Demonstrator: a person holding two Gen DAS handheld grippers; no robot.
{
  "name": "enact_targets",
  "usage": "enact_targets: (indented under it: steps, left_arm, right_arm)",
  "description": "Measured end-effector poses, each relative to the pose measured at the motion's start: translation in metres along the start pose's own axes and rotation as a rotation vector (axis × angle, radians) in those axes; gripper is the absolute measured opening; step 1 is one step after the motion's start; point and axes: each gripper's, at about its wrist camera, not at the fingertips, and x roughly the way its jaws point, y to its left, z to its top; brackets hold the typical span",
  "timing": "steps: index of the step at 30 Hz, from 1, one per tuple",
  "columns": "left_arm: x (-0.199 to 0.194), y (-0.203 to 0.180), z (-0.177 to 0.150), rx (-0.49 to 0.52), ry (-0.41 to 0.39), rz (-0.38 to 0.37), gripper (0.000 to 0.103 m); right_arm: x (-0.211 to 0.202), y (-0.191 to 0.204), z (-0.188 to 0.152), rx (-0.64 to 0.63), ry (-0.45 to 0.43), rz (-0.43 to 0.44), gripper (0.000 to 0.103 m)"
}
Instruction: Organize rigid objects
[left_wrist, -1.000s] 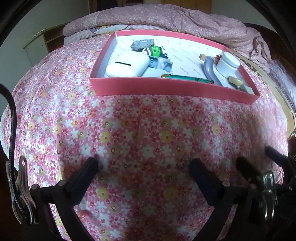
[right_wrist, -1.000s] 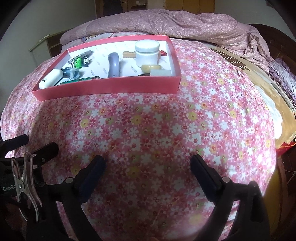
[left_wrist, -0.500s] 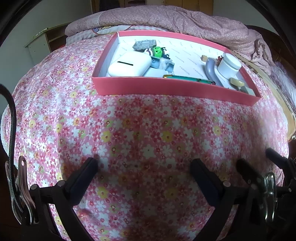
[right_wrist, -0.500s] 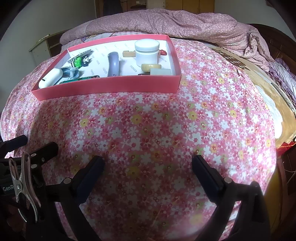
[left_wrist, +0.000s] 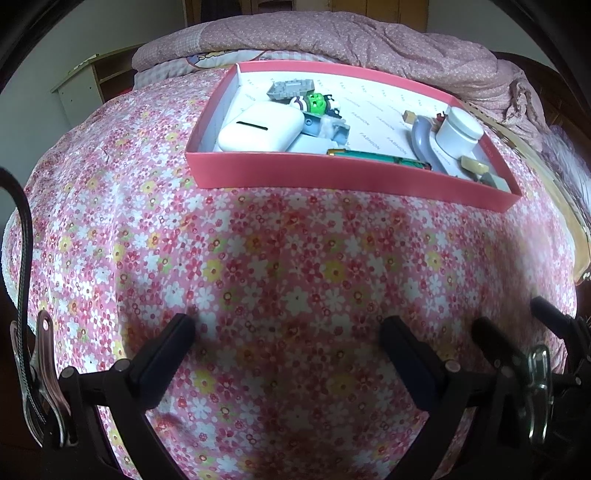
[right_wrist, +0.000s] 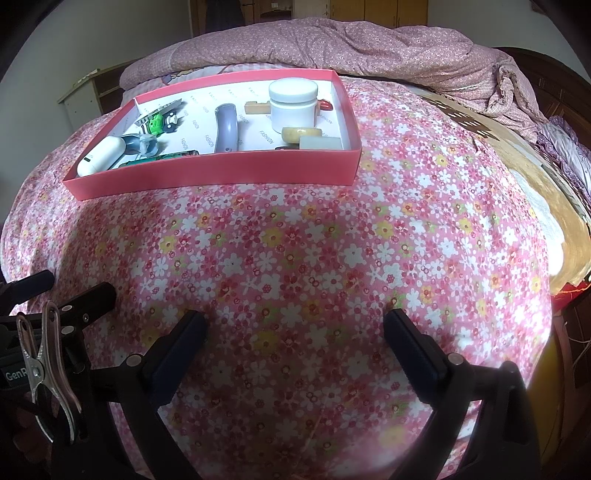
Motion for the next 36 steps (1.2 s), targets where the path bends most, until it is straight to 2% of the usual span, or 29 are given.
enact_targets:
  steps: [36]
  left_arm:
    - [-0.0005, -0.0002, -0.0007, -0.017, 0.009, 0.005, 0.103]
  right_arm:
    - [-0.0004, -0.0002, -0.0009, 0.000, -0.002, 0.000, 0.100]
